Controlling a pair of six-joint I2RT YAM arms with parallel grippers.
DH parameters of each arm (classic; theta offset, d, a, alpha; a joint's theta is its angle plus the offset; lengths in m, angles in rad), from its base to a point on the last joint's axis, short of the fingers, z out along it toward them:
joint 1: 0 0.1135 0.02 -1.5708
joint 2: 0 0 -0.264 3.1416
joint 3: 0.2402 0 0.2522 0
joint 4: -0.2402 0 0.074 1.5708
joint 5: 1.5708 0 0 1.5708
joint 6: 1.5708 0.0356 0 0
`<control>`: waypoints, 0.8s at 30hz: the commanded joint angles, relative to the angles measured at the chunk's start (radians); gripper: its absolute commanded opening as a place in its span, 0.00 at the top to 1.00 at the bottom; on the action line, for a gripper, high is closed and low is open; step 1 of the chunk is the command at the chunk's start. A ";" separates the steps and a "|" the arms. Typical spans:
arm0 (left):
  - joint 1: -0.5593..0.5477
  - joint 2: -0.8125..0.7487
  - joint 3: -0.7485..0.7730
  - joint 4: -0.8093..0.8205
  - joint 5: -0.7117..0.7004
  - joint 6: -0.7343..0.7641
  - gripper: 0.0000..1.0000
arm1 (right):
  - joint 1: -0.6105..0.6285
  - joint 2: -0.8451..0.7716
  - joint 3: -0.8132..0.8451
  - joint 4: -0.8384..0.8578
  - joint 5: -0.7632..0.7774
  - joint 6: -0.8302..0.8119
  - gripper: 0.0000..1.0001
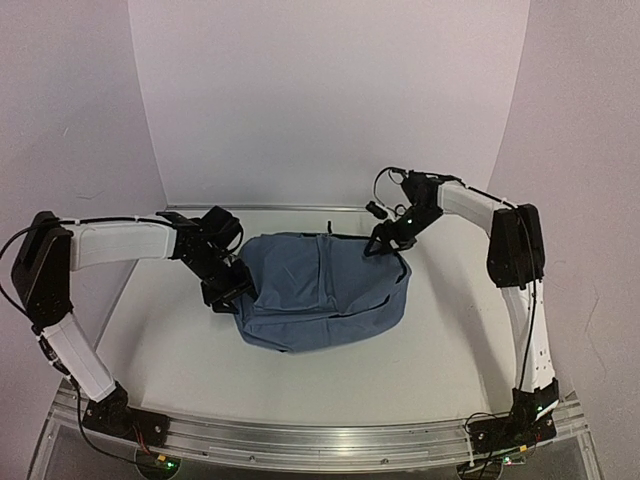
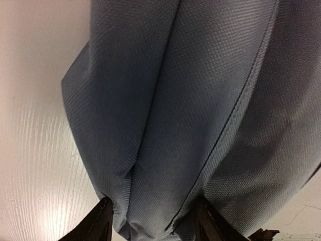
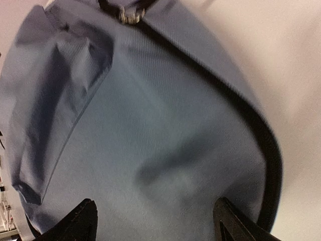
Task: Pack the student bag
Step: Adjust the student bag at the center of the board.
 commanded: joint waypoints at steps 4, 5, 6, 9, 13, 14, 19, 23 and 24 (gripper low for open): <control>0.007 0.350 0.401 -0.015 0.030 0.191 0.51 | 0.006 -0.286 -0.461 -0.023 -0.084 -0.102 0.29; 0.018 0.402 0.476 -0.051 0.026 0.220 0.52 | 0.008 -0.323 -0.525 -0.023 -0.101 -0.114 0.30; 0.030 0.457 0.543 -0.084 0.019 0.245 0.54 | 0.012 -0.360 -0.576 -0.026 -0.112 -0.125 0.30; 0.088 0.554 0.732 -0.171 -0.028 0.296 0.54 | 0.047 -0.480 -0.729 -0.054 -0.135 -0.174 0.31; 0.204 0.596 0.860 -0.164 -0.016 0.299 0.45 | 0.114 -0.627 -0.826 -0.099 -0.154 -0.240 0.27; 0.227 0.593 0.876 -0.154 -0.008 0.299 0.43 | 0.120 -0.664 -0.822 -0.109 -0.167 -0.244 0.26; 0.243 0.517 0.846 -0.139 0.033 0.334 0.37 | 0.093 -0.739 -0.681 -0.113 -0.137 -0.203 0.16; 0.192 0.363 0.610 -0.053 0.052 0.294 0.35 | -0.048 -0.607 -0.513 -0.111 -0.145 -0.114 0.14; 0.172 0.322 0.544 -0.026 0.053 0.271 0.34 | -0.084 -0.569 -0.468 -0.110 -0.130 -0.097 0.14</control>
